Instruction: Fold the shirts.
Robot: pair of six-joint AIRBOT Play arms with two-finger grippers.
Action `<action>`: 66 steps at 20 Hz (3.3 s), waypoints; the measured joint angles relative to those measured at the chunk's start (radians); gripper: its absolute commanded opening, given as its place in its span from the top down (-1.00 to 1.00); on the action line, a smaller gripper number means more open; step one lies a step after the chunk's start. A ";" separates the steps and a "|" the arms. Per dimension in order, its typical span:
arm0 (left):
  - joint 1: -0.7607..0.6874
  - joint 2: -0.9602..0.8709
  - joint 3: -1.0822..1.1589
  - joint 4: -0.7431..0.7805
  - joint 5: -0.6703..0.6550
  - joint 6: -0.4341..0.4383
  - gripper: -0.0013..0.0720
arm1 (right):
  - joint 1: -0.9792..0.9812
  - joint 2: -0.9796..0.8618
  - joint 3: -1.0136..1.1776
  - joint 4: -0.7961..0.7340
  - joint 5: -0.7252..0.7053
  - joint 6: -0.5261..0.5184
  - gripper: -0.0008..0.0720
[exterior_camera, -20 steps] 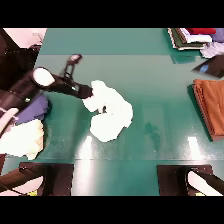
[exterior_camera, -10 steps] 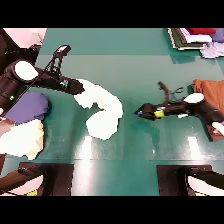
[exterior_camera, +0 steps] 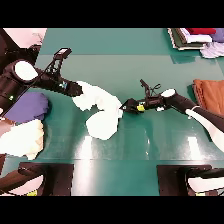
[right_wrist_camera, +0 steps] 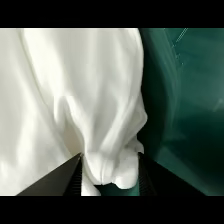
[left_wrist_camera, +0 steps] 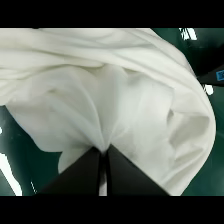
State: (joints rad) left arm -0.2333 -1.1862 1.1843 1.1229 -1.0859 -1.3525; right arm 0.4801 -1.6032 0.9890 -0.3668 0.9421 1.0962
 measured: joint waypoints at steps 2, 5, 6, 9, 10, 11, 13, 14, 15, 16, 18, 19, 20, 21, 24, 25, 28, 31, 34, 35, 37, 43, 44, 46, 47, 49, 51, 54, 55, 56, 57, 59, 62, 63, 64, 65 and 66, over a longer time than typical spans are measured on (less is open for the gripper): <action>0.000 0.000 0.000 0.003 -0.002 0.000 0.89 | 0.009 -0.020 0.029 0.002 0.001 -0.002 0.93; 0.001 0.003 0.003 0.021 -0.005 0.000 0.89 | 0.012 -0.030 0.070 -0.006 0.009 -0.004 0.93; 0.005 0.006 0.009 0.034 -0.008 0.000 0.89 | 0.004 -0.024 0.085 -0.021 0.016 -0.003 0.94; 0.038 0.037 0.058 0.107 -0.029 0.001 0.89 | -0.057 0.037 0.150 -0.122 0.049 0.042 0.94; 0.051 0.053 0.081 0.134 -0.036 0.007 0.89 | -0.084 0.067 0.178 -0.174 0.066 0.067 0.94; 0.064 0.071 0.105 0.159 -0.039 0.019 0.88 | -0.117 0.103 0.213 -0.233 0.089 0.096 0.94; 0.080 0.107 0.153 0.196 -0.046 0.054 0.89 | -0.177 0.175 0.287 -0.340 0.142 0.140 0.94; 0.084 0.122 0.170 0.204 -0.047 0.069 0.89 | -0.203 0.210 0.324 -0.381 0.163 0.156 0.94; 0.088 0.136 0.183 0.206 -0.048 0.085 0.88 | -0.227 0.246 0.363 -0.420 0.181 0.169 0.94; 0.090 0.147 0.193 0.209 -0.048 0.099 0.89 | -0.245 0.276 0.398 -0.451 0.198 0.179 0.93; 0.094 0.160 0.205 0.210 -0.043 0.121 0.89 | -0.269 0.328 0.465 -0.505 0.225 0.193 0.94; 0.095 0.164 0.209 0.210 -0.043 0.127 0.89 | -0.275 0.349 0.495 -0.527 0.235 0.200 0.93; 0.095 0.167 0.211 0.208 -0.037 0.132 0.89 | -0.277 0.366 0.518 -0.544 0.245 0.203 0.94; 0.096 0.169 0.213 0.200 -0.032 0.137 0.89 | -0.274 0.378 0.537 -0.558 0.253 0.205 0.94; 0.097 0.172 0.216 0.166 -0.015 0.144 0.89 | -0.241 0.393 0.566 -0.599 0.272 0.212 0.94; 0.097 0.172 0.216 0.169 -0.007 0.146 0.89 | -0.225 0.394 0.571 -0.622 0.280 0.222 0.94; 0.097 0.171 0.216 0.254 0.013 0.135 0.89 | -0.171 0.389 0.572 -0.764 0.307 0.271 0.94; 0.097 0.167 0.175 0.354 0.022 0.098 0.89 | -0.110 0.382 0.509 -0.866 0.359 0.299 0.94; 0.097 0.166 0.065 0.394 0.035 0.082 0.89 | -0.041 0.379 0.372 -0.914 0.385 0.311 0.93; 0.097 0.166 0.023 0.402 0.040 0.079 0.89 | -0.022 0.379 0.326 -0.916 0.385 0.313 0.93; 0.097 0.166 -0.056 0.414 0.058 0.075 0.89 | 0.005 0.379 0.243 -0.907 0.359 0.316 0.93; 0.098 0.172 -0.109 0.428 0.113 0.071 0.89 | 0.018 0.381 0.181 -0.871 0.257 0.320 0.93; 0.098 0.178 -0.080 0.430 0.109 0.070 0.89 | 0.008 0.388 0.204 -0.867 0.254 0.320 0.93; 0.098 0.200 0.005 0.431 0.092 0.069 0.89 | -0.020 0.414 0.268 -0.861 0.254 0.320 0.93; 0.097 0.214 0.058 0.431 0.087 0.069 0.89 | -0.039 0.431 0.308 -0.858 0.254 0.320 0.93; 0.097 0.251 0.182 0.417 0.078 0.069 0.89 | -0.082 0.474 0.399 -0.854 0.261 0.320 0.93; 0.097 0.293 0.303 0.371 0.069 0.069 0.89 | -0.123 0.524 0.490 -0.850 0.277 0.320 0.93; 0.097 0.340 0.460 0.255 0.045 0.071 0.89 | -0.175 0.594 0.619 -0.853 0.309 0.320 0.93; 0.097 0.348 0.506 0.220 0.031 0.072 0.89 | -0.190 0.613 0.657 -0.854 0.321 0.320 0.93; 0.097 0.355 0.547 0.190 0.016 0.074 0.89 | -0.206 0.631 0.695 -0.855 0.335 0.320 0.93; 0.097 0.359 0.576 0.167 0.004 0.076 0.89 | -0.220 0.645 0.727 -0.856 0.348 0.320 0.93; 0.097 0.359 0.600 0.145 -0.029 0.076 0.89 | -0.240 0.657 0.761 -0.857 0.377 0.320 0.93; 0.097 0.350 0.510 0.132 -0.103 0.066 0.89 | -0.254 0.640 0.715 -0.856 0.454 0.322 0.93; 0.098 0.348 0.448 0.132 -0.121 0.060 0.89 | -0.256 0.624 0.669 -0.843 0.476 0.323 0.93; 0.098 0.345 0.366 0.130 -0.136 0.055 0.89 | -0.258 0.607 0.615 -0.827 0.492 0.324 0.93; 0.098 0.344 0.281 0.127 -0.140 0.053 0.89 | -0.259 0.589 0.547 -0.804 0.503 0.324 0.93; 0.098 0.343 0.183 0.126 -0.138 0.050 0.89 | -0.260 0.571 0.478 -0.775 0.499 0.323 0.93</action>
State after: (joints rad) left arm -0.1356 -0.8433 1.3670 1.2491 -1.2240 -1.3022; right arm 0.2203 -1.0321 1.4670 -1.1419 1.4406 1.4193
